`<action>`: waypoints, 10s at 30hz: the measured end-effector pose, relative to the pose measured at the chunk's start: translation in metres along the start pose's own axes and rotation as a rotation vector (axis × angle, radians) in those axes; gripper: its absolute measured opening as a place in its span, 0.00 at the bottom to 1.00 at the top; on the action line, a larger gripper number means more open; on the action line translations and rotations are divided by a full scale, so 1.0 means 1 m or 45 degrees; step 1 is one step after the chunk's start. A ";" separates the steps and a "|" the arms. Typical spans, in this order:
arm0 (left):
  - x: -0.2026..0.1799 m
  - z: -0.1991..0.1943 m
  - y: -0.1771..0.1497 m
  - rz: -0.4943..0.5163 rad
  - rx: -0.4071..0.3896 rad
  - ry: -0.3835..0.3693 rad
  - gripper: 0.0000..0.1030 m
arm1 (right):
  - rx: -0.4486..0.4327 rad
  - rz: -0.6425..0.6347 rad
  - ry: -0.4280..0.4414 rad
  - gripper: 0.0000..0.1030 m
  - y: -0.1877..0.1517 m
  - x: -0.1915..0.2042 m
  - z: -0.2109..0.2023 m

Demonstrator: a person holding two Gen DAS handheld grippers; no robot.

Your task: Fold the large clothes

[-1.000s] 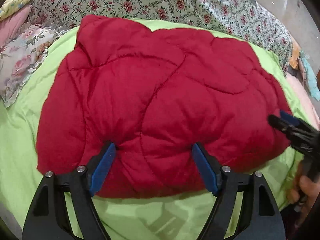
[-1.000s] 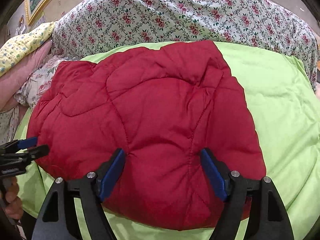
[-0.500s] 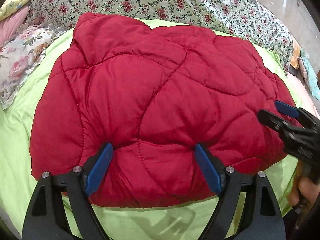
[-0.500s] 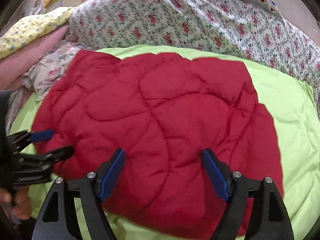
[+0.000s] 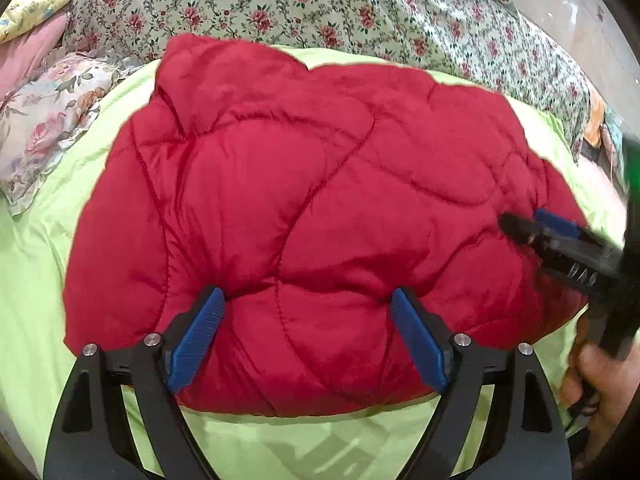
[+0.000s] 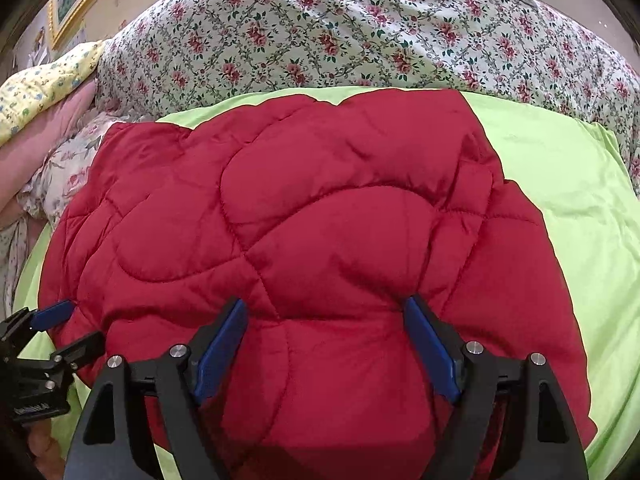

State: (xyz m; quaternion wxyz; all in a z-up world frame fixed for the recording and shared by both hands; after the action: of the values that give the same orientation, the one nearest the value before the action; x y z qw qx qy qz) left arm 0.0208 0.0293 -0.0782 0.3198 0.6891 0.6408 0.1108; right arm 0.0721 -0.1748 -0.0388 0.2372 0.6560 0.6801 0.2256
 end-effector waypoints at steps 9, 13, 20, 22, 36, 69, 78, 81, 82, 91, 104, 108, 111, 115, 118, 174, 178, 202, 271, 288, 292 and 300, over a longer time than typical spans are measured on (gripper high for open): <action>0.022 0.012 0.049 -0.086 -0.045 0.064 0.83 | -0.032 0.022 0.015 0.79 -0.001 -0.002 -0.001; 0.030 0.025 0.049 -0.113 -0.045 0.085 0.84 | -0.042 0.018 0.008 0.80 -0.002 -0.002 -0.001; 0.031 0.027 0.044 -0.058 -0.058 0.099 0.86 | -0.049 0.018 -0.005 0.81 -0.003 0.000 -0.001; 0.032 0.028 0.044 -0.052 -0.063 0.090 0.87 | -0.045 0.026 -0.006 0.81 -0.003 -0.001 -0.003; 0.030 0.028 0.043 0.006 -0.079 0.094 0.90 | -0.008 0.004 0.007 0.82 0.005 0.010 -0.029; 0.034 0.028 0.046 0.022 -0.162 0.125 0.93 | 0.020 0.026 -0.034 0.91 0.031 -0.011 0.039; 0.029 -0.009 0.028 -0.005 -0.157 0.210 0.93 | -0.006 0.055 -0.022 0.91 0.031 -0.015 0.022; 0.031 -0.019 0.017 -0.004 -0.137 0.255 0.93 | -0.029 0.058 -0.037 0.93 0.029 -0.018 -0.002; 0.031 -0.021 0.013 -0.002 -0.130 0.259 0.93 | -0.033 0.055 -0.047 0.93 0.027 -0.019 -0.011; 0.011 -0.032 -0.006 0.026 -0.078 0.205 0.93 | 0.074 -0.001 -0.052 0.93 -0.025 -0.013 -0.048; 0.021 -0.018 -0.012 0.005 -0.011 0.253 0.96 | 0.107 -0.020 -0.126 0.97 -0.034 -0.009 -0.031; 0.031 -0.006 -0.013 -0.028 -0.020 0.235 1.00 | 0.116 -0.018 -0.128 0.97 -0.034 -0.009 -0.031; 0.033 -0.003 -0.011 -0.017 -0.012 0.255 1.00 | 0.122 -0.010 -0.139 0.97 -0.034 -0.009 -0.035; 0.034 -0.001 -0.010 -0.012 -0.006 0.265 1.00 | 0.061 -0.005 -0.201 0.97 -0.024 -0.013 -0.051; 0.034 -0.001 -0.010 -0.011 -0.004 0.266 1.00 | 0.072 -0.005 -0.248 0.97 -0.021 -0.020 -0.046; 0.040 -0.010 0.005 -0.033 0.024 0.248 1.00 | 0.064 0.053 -0.050 1.00 -0.008 -0.015 -0.044; 0.034 -0.026 -0.007 -0.031 0.012 0.241 1.00 | 0.033 0.017 0.003 1.00 -0.012 -0.008 -0.074; -0.011 -0.105 -0.034 0.075 -0.035 0.171 1.00 | 0.063 -0.076 0.155 1.00 -0.039 0.012 -0.148; 0.000 -0.040 -0.003 0.007 0.063 0.196 1.00 | 0.269 -0.020 0.087 1.00 -0.021 0.023 -0.064; 0.003 -0.042 -0.003 0.011 0.057 0.200 1.00 | 0.265 -0.021 0.083 1.00 -0.020 0.024 -0.065; 0.003 -0.042 -0.003 0.009 0.057 0.200 1.00 | 0.265 -0.018 0.083 1.00 -0.020 0.023 -0.066; 0.003 -0.043 -0.002 0.008 0.054 0.199 1.00 | 0.262 -0.020 0.084 1.00 -0.019 0.023 -0.068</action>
State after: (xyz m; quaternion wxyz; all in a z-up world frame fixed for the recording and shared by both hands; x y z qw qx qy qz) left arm -0.0045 0.0449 -0.0473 0.2540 0.6871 0.6636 0.1518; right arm 0.0145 -0.1519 0.0016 0.1480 0.6637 0.7123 0.1740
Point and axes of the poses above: each gripper's, at about its wrist camera, not at the fingertips, and z roughly the way its jaws point, x to its left, y to its top, the point moved 7 cm from there along z, roughly the way its jaws point, and after that the axes turned 14 degrees about -y, right-handed, at the moved point
